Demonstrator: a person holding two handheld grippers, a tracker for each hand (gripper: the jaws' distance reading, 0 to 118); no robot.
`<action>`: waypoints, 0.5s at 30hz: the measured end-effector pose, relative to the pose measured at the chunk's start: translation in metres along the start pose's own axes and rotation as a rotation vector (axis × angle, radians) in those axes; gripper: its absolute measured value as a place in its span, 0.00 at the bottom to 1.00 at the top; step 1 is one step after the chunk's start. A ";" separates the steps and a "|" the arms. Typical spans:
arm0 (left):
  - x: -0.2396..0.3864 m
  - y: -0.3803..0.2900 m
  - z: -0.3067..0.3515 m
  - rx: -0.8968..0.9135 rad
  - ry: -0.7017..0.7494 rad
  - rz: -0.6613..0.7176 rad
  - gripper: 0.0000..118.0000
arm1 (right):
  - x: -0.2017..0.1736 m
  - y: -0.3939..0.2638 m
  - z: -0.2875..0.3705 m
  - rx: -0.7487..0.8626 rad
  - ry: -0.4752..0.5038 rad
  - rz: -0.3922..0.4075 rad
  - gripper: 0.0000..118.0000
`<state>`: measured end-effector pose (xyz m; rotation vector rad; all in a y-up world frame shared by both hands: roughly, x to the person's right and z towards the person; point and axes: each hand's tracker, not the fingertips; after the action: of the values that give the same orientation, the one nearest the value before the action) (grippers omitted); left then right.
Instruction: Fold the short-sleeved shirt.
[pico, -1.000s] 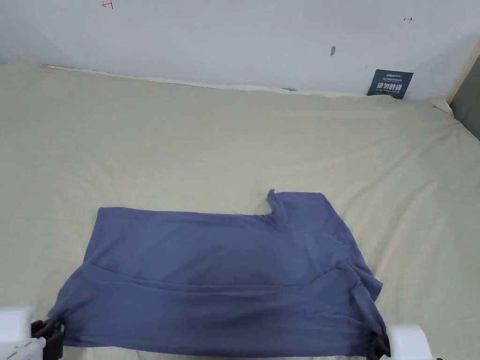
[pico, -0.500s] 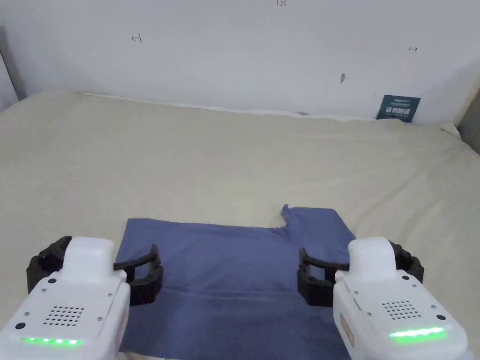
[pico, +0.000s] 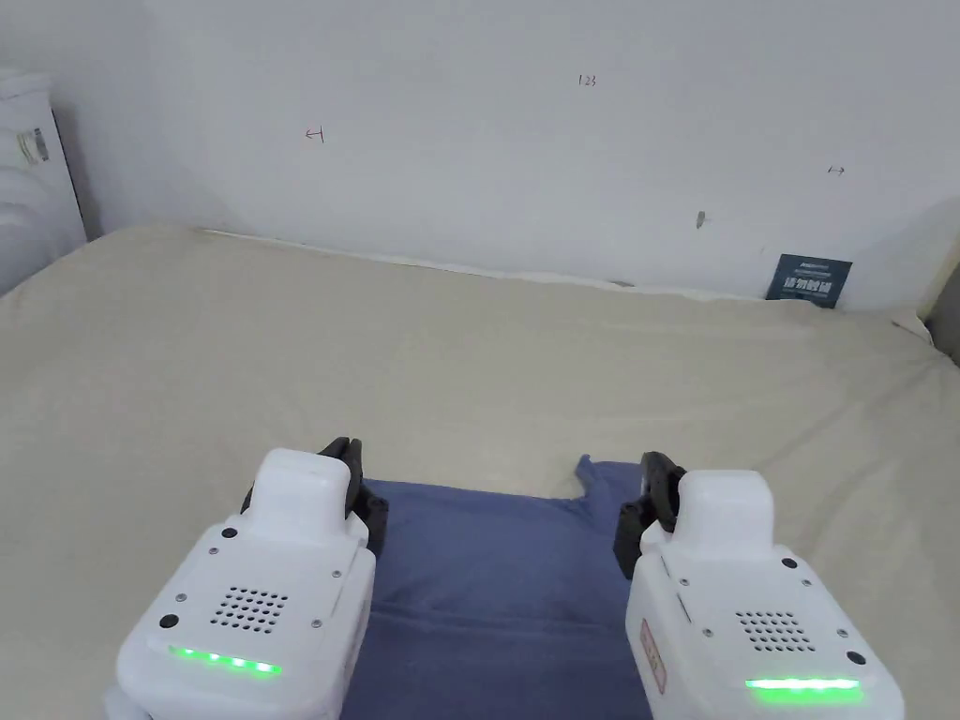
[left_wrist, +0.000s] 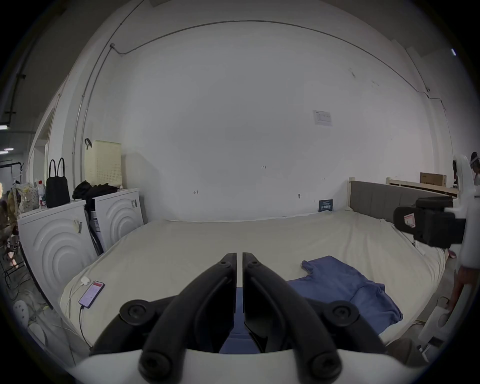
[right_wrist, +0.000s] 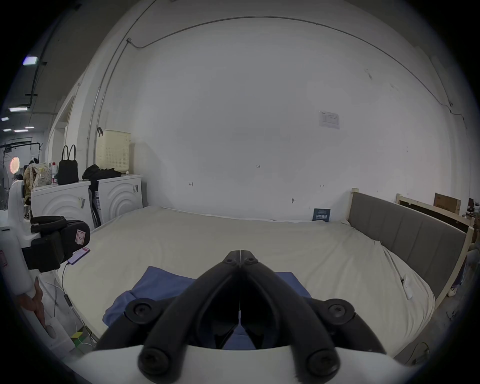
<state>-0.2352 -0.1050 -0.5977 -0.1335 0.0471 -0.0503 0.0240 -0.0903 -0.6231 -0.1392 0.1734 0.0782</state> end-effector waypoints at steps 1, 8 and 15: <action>-0.004 -0.001 -0.002 -0.013 0.000 -0.001 0.04 | 0.001 -0.002 0.000 0.001 -0.007 -0.003 0.00; -0.039 -0.016 -0.037 -0.077 -0.012 0.035 0.04 | 0.002 -0.016 -0.015 -0.021 0.030 -0.030 0.00; -0.101 -0.056 -0.152 -0.271 0.032 0.110 0.05 | -0.005 -0.042 -0.056 -0.108 0.050 -0.011 0.00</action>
<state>-0.3461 -0.1748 -0.7367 -0.4003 0.0930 0.0643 0.0137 -0.1399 -0.6711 -0.2499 0.2180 0.0728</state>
